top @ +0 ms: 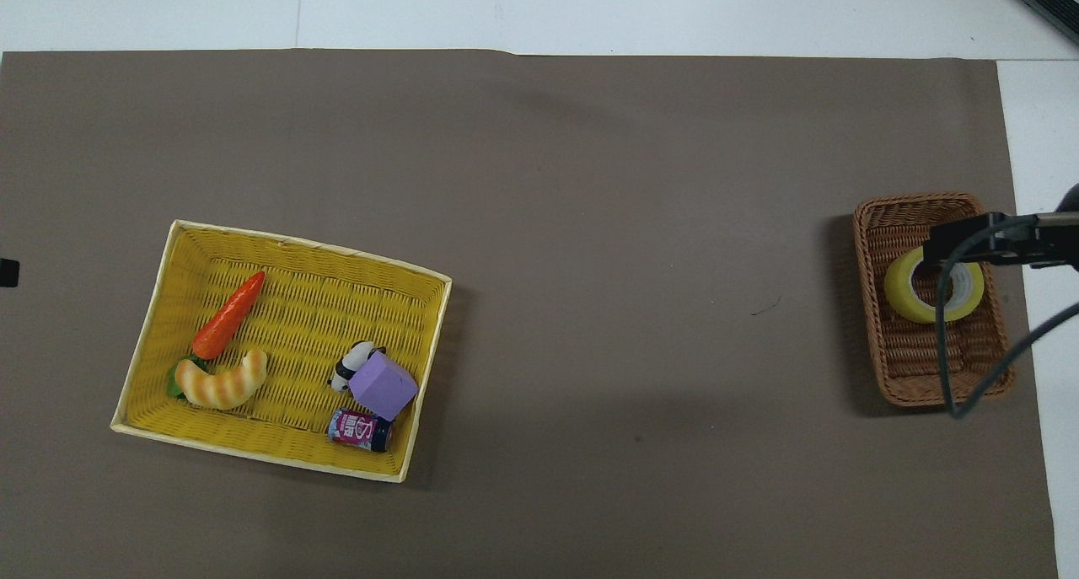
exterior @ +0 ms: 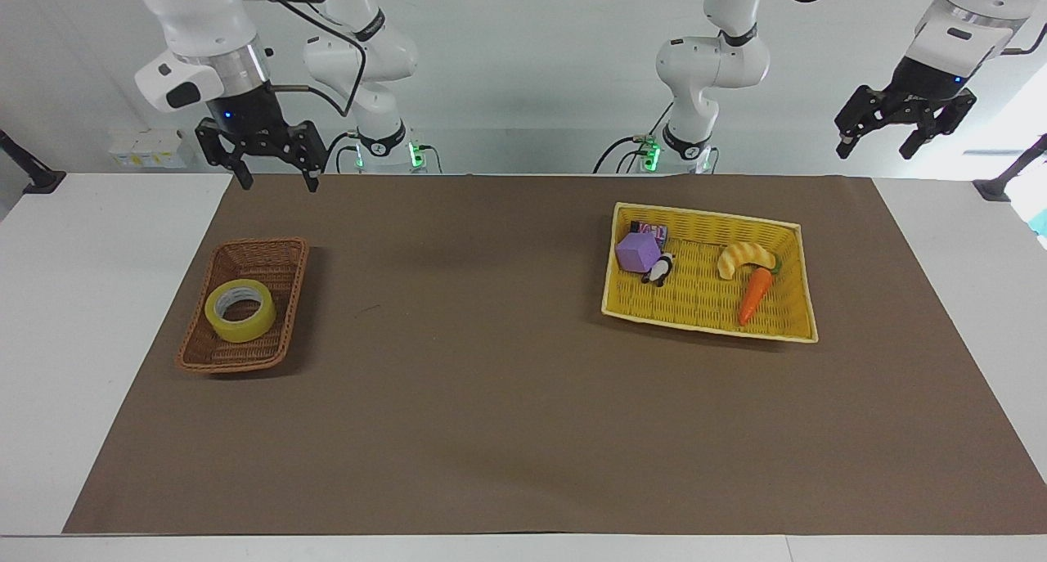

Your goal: Move tape to another basket

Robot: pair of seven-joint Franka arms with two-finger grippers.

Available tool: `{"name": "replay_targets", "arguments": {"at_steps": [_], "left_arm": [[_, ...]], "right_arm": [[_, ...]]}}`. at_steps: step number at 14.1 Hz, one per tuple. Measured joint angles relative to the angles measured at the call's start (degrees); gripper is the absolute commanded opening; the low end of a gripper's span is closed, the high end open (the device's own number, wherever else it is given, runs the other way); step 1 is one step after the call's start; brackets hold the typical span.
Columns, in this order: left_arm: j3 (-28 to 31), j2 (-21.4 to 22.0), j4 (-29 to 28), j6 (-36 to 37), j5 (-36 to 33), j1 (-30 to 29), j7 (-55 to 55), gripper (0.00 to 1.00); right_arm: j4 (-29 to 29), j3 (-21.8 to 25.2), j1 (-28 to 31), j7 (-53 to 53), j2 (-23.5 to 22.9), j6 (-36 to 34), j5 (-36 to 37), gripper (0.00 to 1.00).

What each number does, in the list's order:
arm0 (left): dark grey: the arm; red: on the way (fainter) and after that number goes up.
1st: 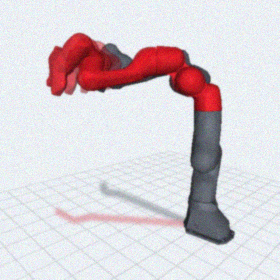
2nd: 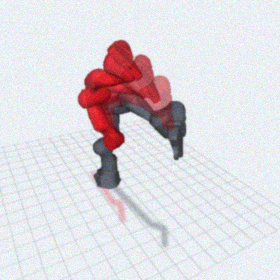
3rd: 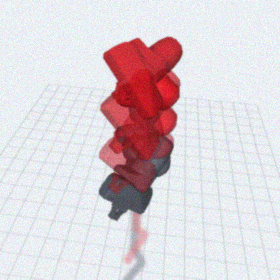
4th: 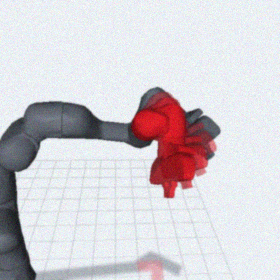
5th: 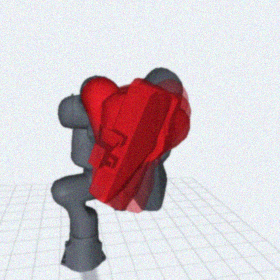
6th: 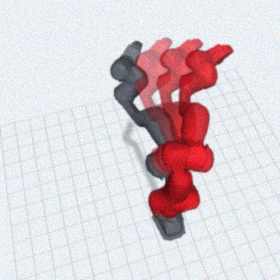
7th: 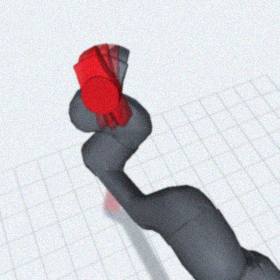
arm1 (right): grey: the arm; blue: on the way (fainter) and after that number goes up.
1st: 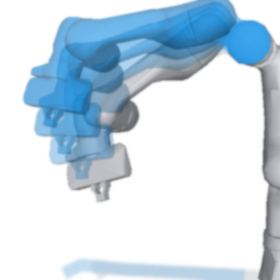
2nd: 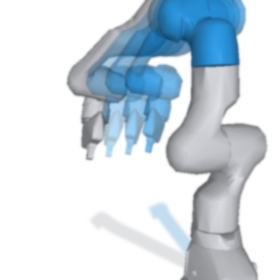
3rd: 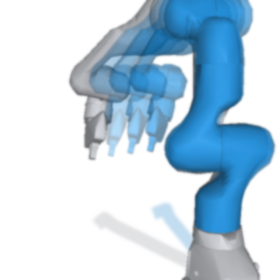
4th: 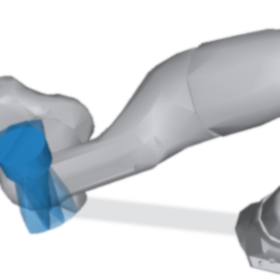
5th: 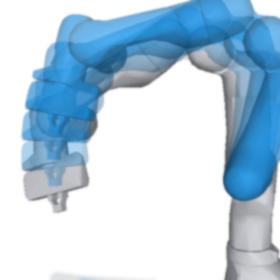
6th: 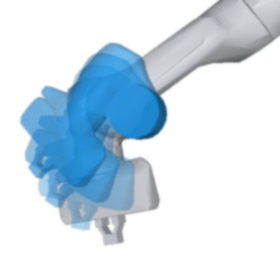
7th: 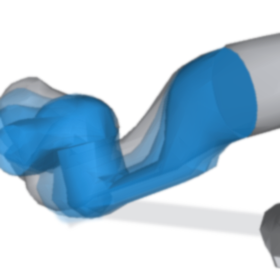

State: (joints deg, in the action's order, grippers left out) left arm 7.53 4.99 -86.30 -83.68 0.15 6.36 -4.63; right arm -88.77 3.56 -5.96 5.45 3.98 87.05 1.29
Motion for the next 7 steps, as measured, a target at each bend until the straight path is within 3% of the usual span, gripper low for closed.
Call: {"name": "replay_targets", "arguments": {"at_steps": [7], "left_arm": [[0.0,0.0,0.0,0.0,0.0,0.0,0.0,1.0]], "right_arm": [[-1.2,-0.2,0.2,0.2,1.2,-0.2,0.0,1.0]]}}
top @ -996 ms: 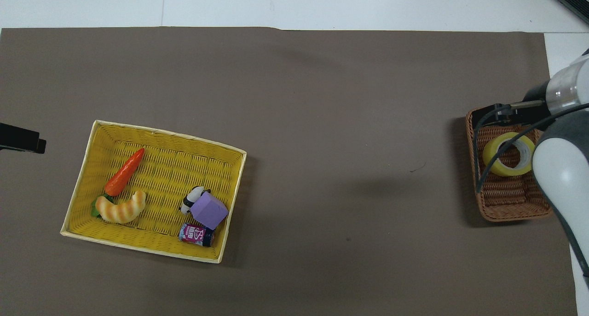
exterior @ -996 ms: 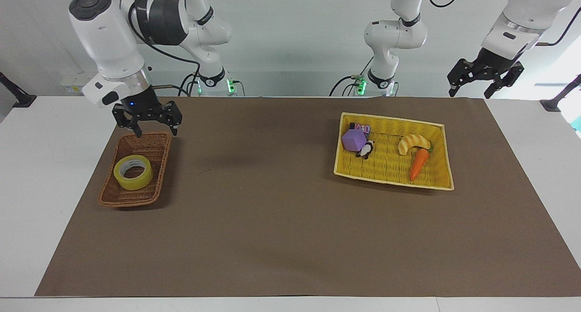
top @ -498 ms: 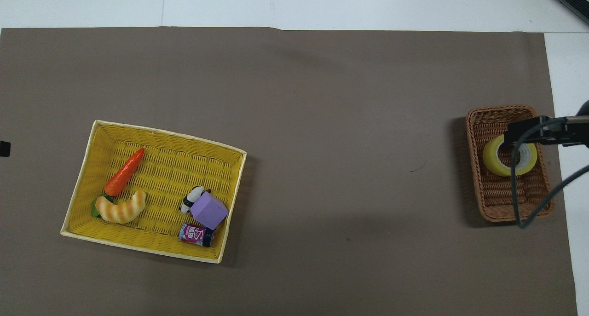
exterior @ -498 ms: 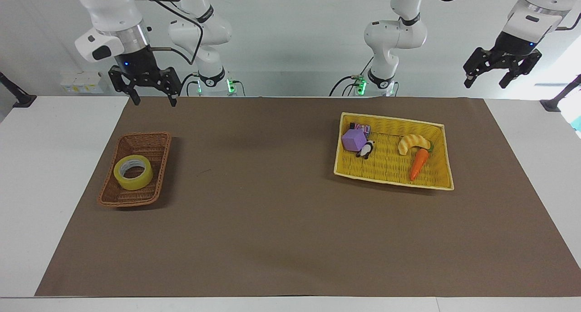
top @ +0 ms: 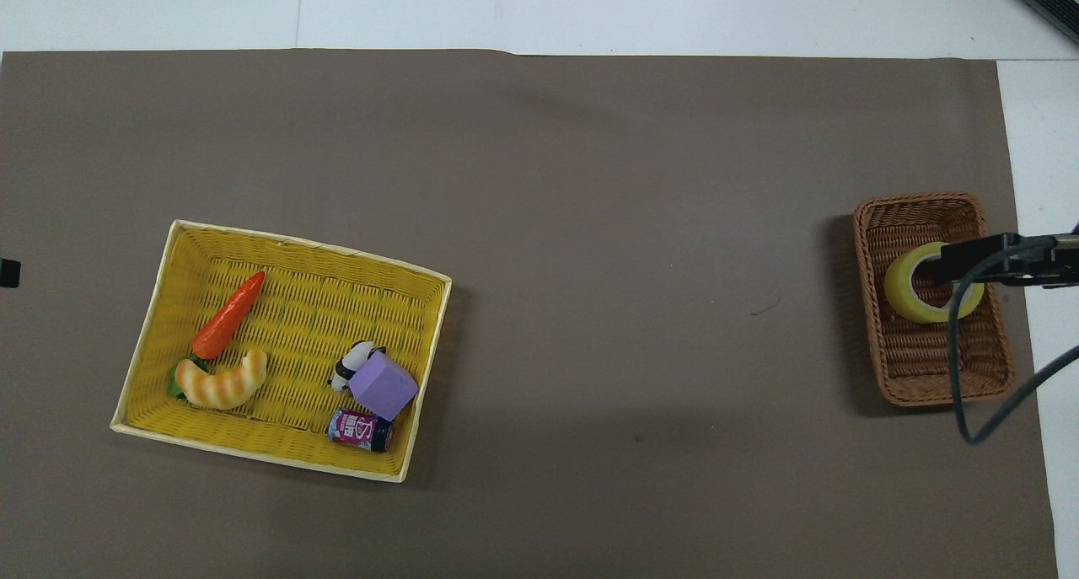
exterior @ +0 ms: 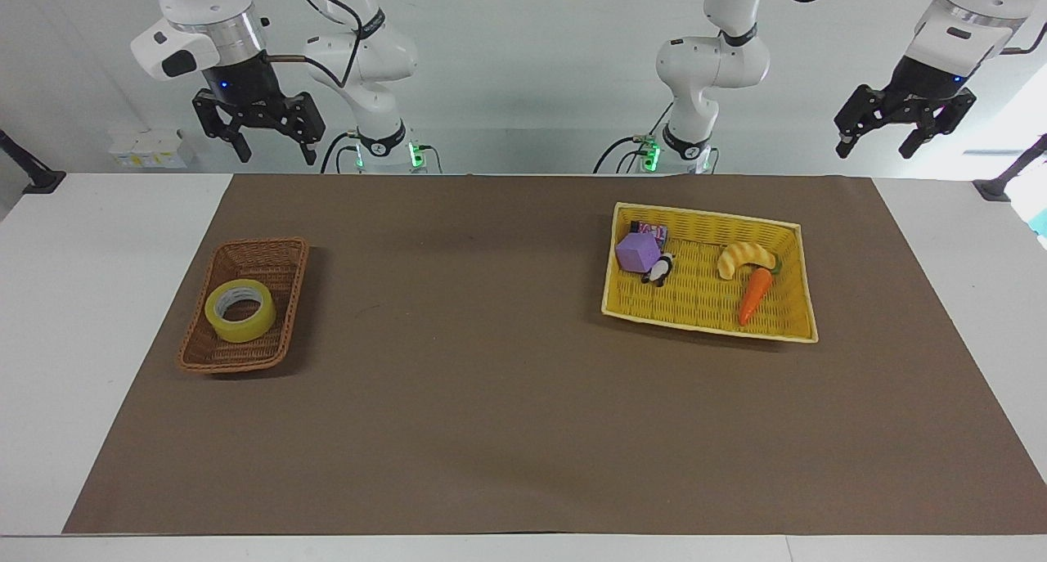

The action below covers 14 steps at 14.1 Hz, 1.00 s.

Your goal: Move tape to another basket

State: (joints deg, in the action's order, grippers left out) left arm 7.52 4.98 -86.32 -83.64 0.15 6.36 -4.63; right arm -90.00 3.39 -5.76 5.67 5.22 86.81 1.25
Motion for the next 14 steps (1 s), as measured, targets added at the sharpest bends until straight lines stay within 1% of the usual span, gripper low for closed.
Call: {"name": "replay_targets", "arguments": {"at_steps": [5,12,14], "left_arm": [[0.0,0.0,0.0,0.0,0.0,0.0,0.0,1.0],[0.0,0.0,0.0,0.0,0.0,0.0,0.0,1.0],[0.0,0.0,0.0,0.0,0.0,0.0,0.0,1.0]], "right_arm": [[0.0,-0.3,-0.1,0.0,0.7,-1.9,0.0,1.0],[-0.4,0.6,0.3,-0.6,0.9,-1.8,0.0,1.0],[-0.8,0.7,1.7,-0.6,1.0,-1.8,0.0,1.0]]}}
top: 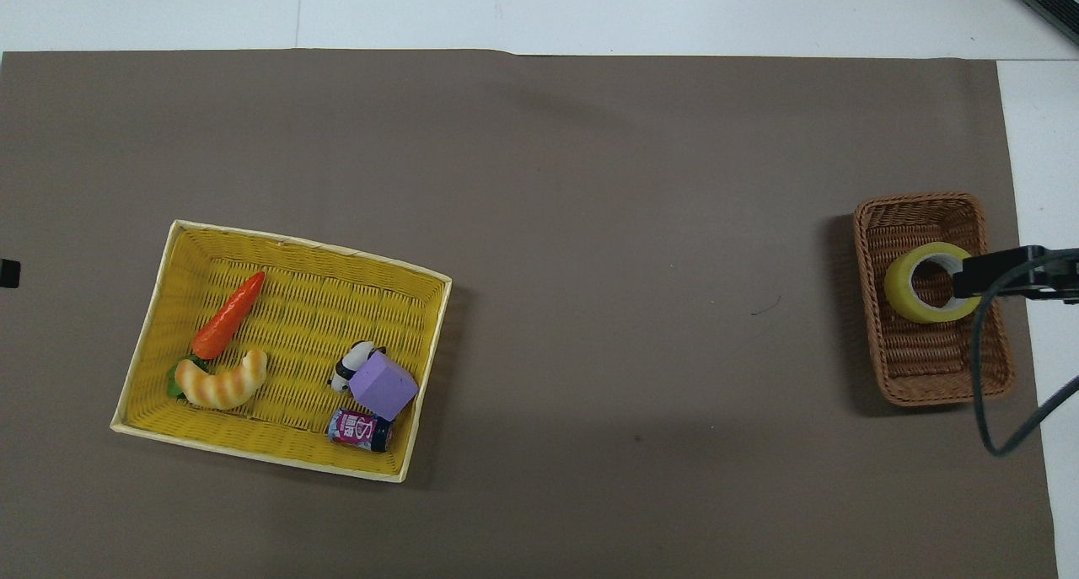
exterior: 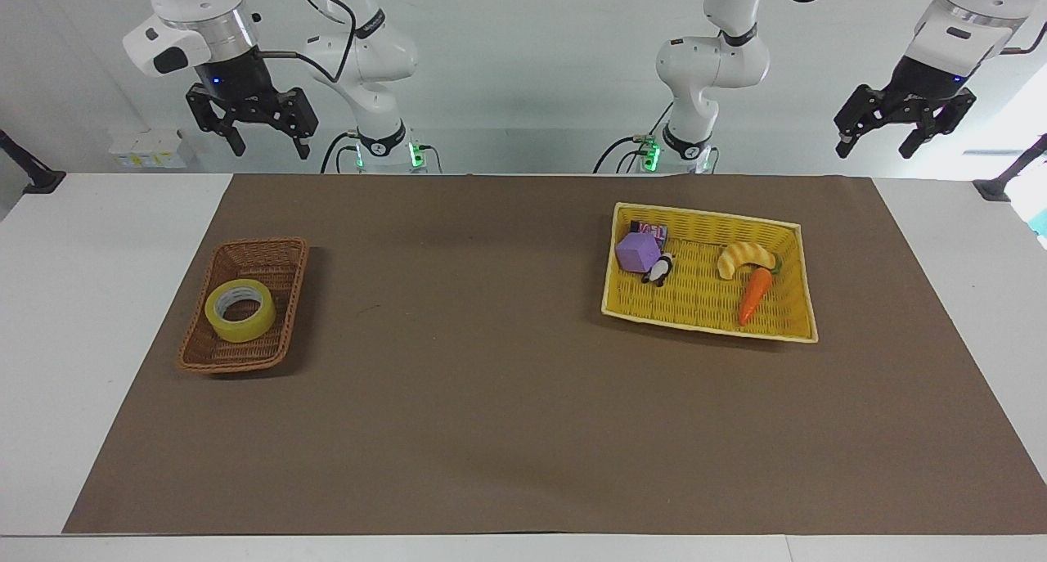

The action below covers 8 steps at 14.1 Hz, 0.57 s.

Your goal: Move tape to another basket

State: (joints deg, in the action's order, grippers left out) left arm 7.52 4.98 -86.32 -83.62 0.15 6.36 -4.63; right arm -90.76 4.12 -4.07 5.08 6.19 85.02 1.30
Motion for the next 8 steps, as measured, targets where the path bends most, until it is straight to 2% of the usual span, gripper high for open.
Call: {"name": "replay_targets", "arguments": {"at_steps": [3,8], "left_arm": [[0.0,0.0,0.0,0.0,0.0,0.0,0.0,1.0],[0.0,0.0,0.0,0.0,0.0,0.0,0.0,1.0]], "right_arm": [[-0.1,0.1,2.9,-0.4,0.0,0.0,0.0,1.0],[-0.1,-0.8,2.9,-0.9,0.1,0.0,0.0,1.0]]}}
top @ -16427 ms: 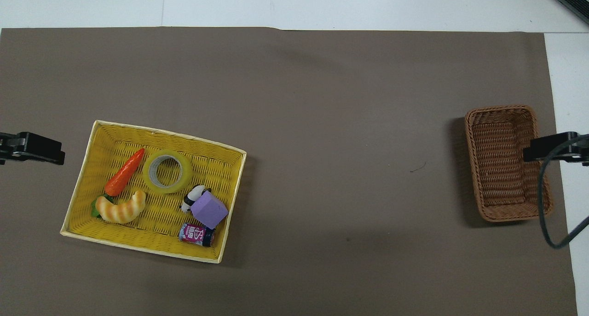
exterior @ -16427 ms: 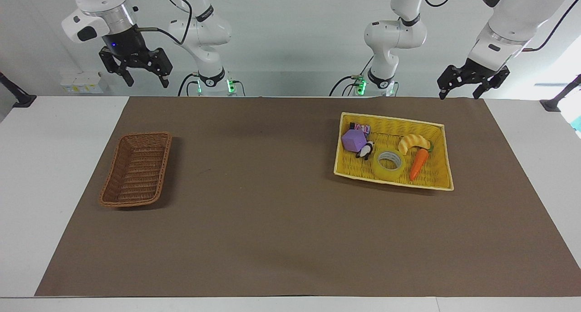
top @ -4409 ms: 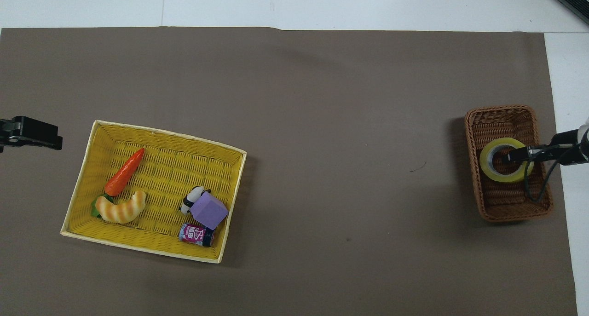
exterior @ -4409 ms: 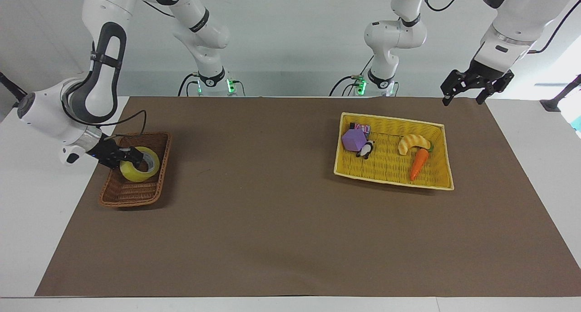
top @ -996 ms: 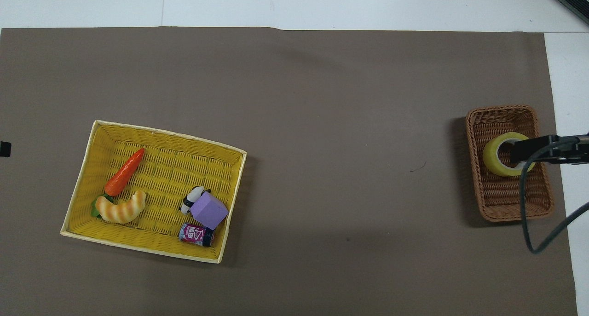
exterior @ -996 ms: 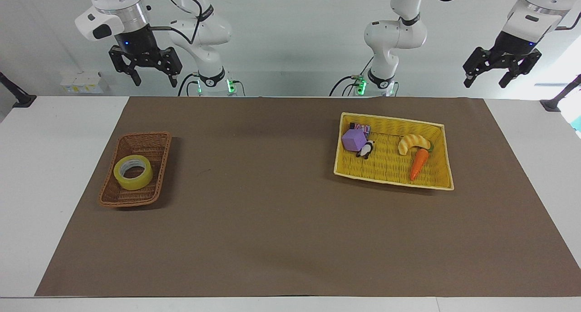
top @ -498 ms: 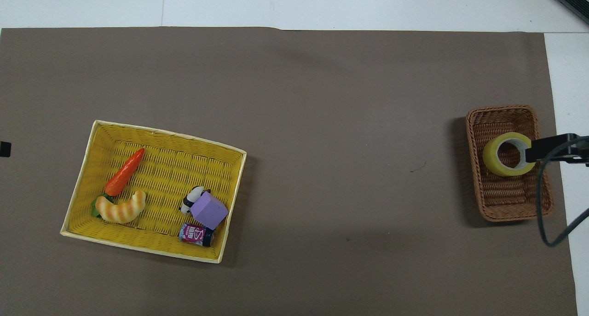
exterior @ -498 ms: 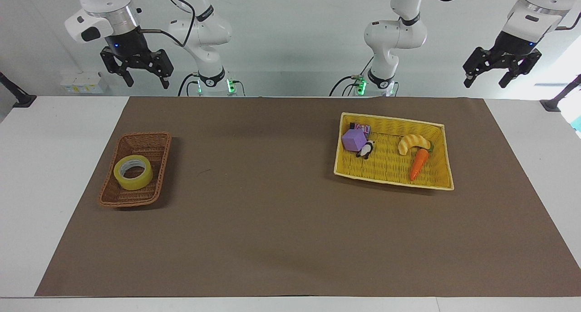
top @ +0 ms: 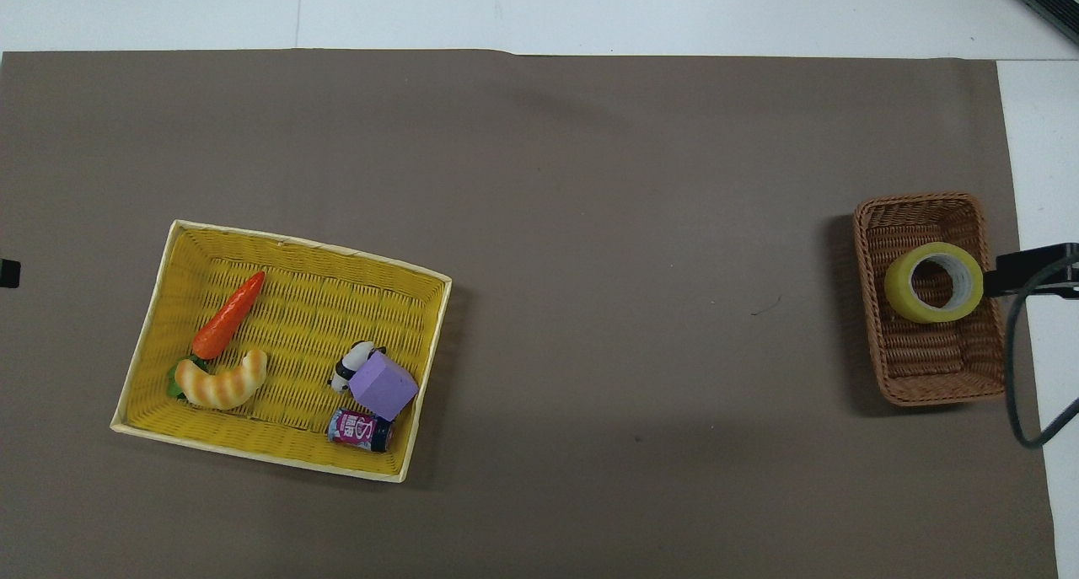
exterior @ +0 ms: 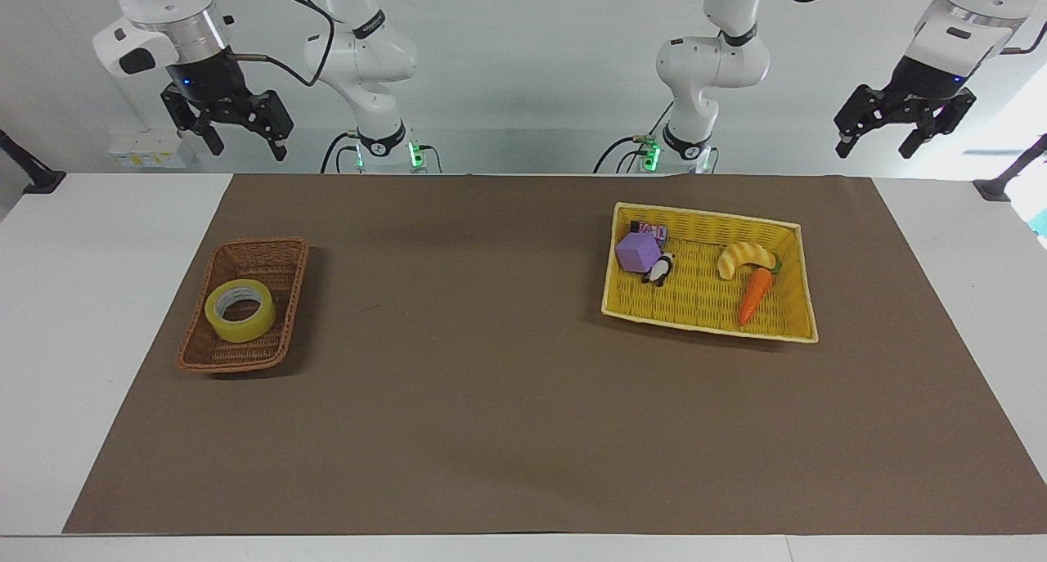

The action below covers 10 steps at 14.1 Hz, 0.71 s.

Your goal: Move tape to another basket

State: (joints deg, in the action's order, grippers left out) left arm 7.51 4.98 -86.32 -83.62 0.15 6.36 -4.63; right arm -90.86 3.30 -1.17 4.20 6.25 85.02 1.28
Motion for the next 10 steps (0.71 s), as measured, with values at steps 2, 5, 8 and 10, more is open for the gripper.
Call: {"name": "replay_targets", "arguments": {"at_steps": [2,5,8,10], "left_arm": [[0.0,0.0,0.0,0.0,0.0,0.0,0.0,1.0],[0.0,0.0,0.0,0.0,0.0,0.0,0.0,1.0],[0.0,0.0,0.0,0.0,0.0,0.0,0.0,1.0],[0.0,0.0,0.0,0.0,0.0,0.0,0.0,1.0]], "right_arm": [[0.0,0.0,0.0,-1.4,0.0,0.1,0.0,1.0],[0.0,0.0,0.0,-1.9,0.0,0.3,0.0,1.0],[0.0,0.0,0.0,-2.1,0.0,0.4,0.0,1.0],[0.0,0.1,0.1,-2.1,0.0,0.4,0.0,1.0]]}}
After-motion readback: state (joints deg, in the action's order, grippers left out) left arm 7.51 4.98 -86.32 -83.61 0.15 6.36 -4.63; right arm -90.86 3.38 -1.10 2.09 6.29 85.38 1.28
